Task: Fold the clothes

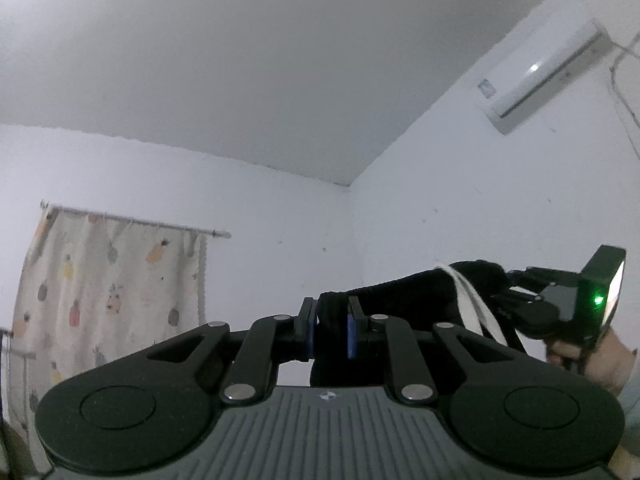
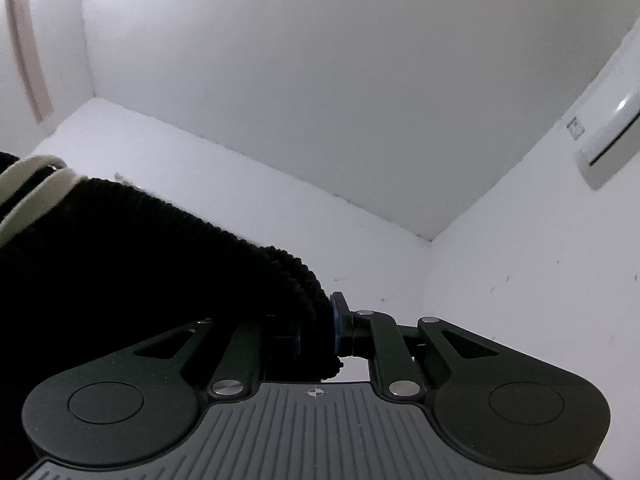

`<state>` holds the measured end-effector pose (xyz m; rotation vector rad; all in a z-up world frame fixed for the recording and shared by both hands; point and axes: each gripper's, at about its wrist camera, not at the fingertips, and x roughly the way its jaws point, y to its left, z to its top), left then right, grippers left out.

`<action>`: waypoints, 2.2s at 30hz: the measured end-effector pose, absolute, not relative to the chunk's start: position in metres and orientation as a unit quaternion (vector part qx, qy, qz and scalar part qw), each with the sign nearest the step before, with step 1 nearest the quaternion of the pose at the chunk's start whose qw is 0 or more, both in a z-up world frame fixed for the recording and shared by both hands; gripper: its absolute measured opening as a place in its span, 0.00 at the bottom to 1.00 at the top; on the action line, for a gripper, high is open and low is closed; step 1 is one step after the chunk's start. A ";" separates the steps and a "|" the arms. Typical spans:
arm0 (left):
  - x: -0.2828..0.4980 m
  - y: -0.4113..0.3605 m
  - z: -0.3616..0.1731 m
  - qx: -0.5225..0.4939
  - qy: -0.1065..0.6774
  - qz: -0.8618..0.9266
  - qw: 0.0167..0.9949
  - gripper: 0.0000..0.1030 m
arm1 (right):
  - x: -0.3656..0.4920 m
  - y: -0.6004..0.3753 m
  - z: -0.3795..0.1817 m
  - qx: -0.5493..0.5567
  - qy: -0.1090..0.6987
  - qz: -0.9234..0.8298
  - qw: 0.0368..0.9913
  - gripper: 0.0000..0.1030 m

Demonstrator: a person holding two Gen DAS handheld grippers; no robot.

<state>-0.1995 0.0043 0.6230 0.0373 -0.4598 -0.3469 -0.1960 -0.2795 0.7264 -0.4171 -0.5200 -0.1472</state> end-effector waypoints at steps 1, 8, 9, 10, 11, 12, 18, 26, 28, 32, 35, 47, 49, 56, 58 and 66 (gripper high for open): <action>-0.194 0.010 0.620 0.012 -0.223 -0.168 0.960 0.17 | -0.179 -0.267 0.735 -0.206 -0.254 -0.074 0.942 0.15; -0.146 0.079 0.594 -0.019 -0.186 -0.106 0.977 0.17 | -0.104 -0.194 0.731 -0.217 -0.228 -0.060 0.947 0.15; -0.139 0.094 0.588 -0.022 -0.179 -0.091 0.979 0.17 | -0.093 -0.180 0.727 -0.215 -0.225 -0.053 0.949 0.15; -0.132 0.109 0.583 -0.026 -0.173 -0.075 0.982 0.17 | -0.081 -0.166 0.723 -0.214 -0.222 -0.046 0.950 0.15; -0.128 0.124 0.579 -0.029 -0.168 -0.058 0.984 0.17 | -0.067 -0.148 0.716 -0.211 -0.219 -0.037 0.952 0.15; -0.125 0.139 0.574 -0.031 -0.163 -0.040 0.985 0.17 | -0.055 -0.132 0.710 -0.207 -0.218 -0.028 0.953 0.15; -0.117 0.236 0.565 -0.039 -0.140 0.086 0.986 0.17 | 0.010 -0.014 0.689 -0.167 -0.213 0.054 0.961 0.15; -0.187 0.260 0.668 0.033 -0.213 0.213 0.953 0.17 | 0.015 0.089 0.750 -0.061 -0.280 0.186 0.940 0.15; -0.198 0.239 0.688 0.062 -0.237 0.217 0.945 0.17 | 0.012 0.083 0.772 -0.019 -0.298 0.203 0.932 0.15; -0.191 0.183 0.690 0.108 -0.251 0.186 0.944 0.16 | 0.020 0.045 0.785 0.032 -0.315 0.206 0.926 0.15; -0.156 0.145 0.662 0.114 -0.225 0.140 0.957 0.16 | 0.049 0.006 0.763 0.058 -0.281 0.196 0.938 0.15; 0.024 -0.001 0.454 0.011 -0.037 -0.062 0.997 0.16 | 0.176 -0.211 0.529 0.017 -0.046 0.087 0.995 0.15; 0.036 -0.036 0.420 -0.005 -0.016 -0.104 0.994 0.16 | 0.189 -0.252 0.481 0.016 -0.017 0.070 0.997 0.15; 0.051 -0.151 0.317 -0.052 0.044 -0.230 0.971 0.16 | 0.193 -0.362 0.324 0.004 0.043 0.061 0.997 0.15; 0.053 -0.176 0.297 -0.056 0.059 -0.252 0.964 0.16 | 0.183 -0.390 0.277 -0.005 0.062 0.058 0.996 0.15; 0.056 -0.275 0.209 -0.028 0.115 -0.325 0.938 0.16 | 0.096 -0.487 0.218 -0.031 0.138 0.065 0.988 0.15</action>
